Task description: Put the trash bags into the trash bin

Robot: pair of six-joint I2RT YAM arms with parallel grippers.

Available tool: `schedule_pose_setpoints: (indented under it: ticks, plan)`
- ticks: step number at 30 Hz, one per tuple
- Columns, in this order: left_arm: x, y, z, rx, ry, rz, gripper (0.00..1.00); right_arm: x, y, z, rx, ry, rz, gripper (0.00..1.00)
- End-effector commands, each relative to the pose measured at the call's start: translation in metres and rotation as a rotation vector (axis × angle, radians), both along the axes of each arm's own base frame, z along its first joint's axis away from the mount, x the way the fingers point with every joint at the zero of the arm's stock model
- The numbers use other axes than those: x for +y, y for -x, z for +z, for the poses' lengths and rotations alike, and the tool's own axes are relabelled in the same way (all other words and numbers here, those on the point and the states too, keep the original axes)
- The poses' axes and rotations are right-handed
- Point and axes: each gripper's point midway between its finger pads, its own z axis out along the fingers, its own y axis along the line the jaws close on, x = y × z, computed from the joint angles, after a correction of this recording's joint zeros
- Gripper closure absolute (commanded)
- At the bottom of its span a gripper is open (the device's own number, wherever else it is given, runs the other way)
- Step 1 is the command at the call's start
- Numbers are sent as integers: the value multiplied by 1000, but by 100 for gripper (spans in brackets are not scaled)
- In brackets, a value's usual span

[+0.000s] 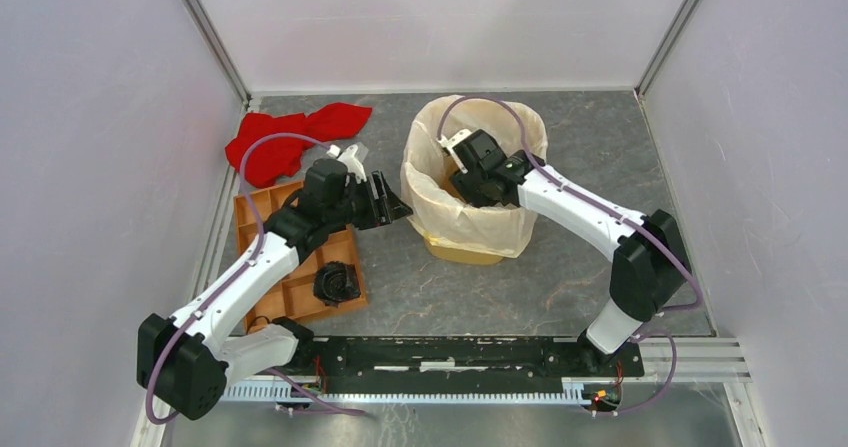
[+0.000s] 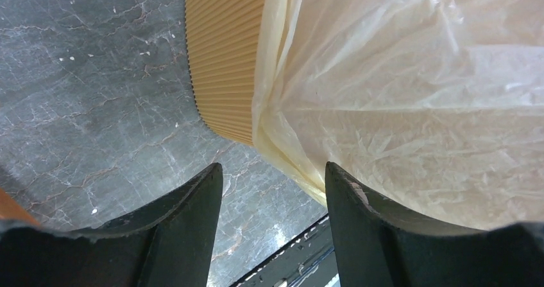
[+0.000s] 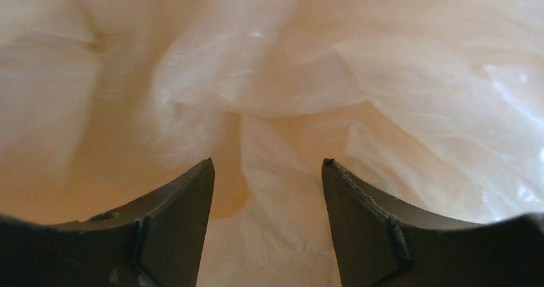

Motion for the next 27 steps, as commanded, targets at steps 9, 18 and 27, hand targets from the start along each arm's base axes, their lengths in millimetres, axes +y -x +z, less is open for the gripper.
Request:
schedule_pose_setpoints:
  ticks: [9, 18, 27]
  plan:
    - [-7, 0, 10, -8, 59, 1, 31, 144, 37, 21, 105, -543, 362, 21]
    - [19, -5, 20, -79, -11, 119, 20, 43, 9, -5, -16, -321, 69, 7]
    - [52, 3, 50, -221, -11, 249, 2, 42, 13, -10, -4, -347, 55, 3]
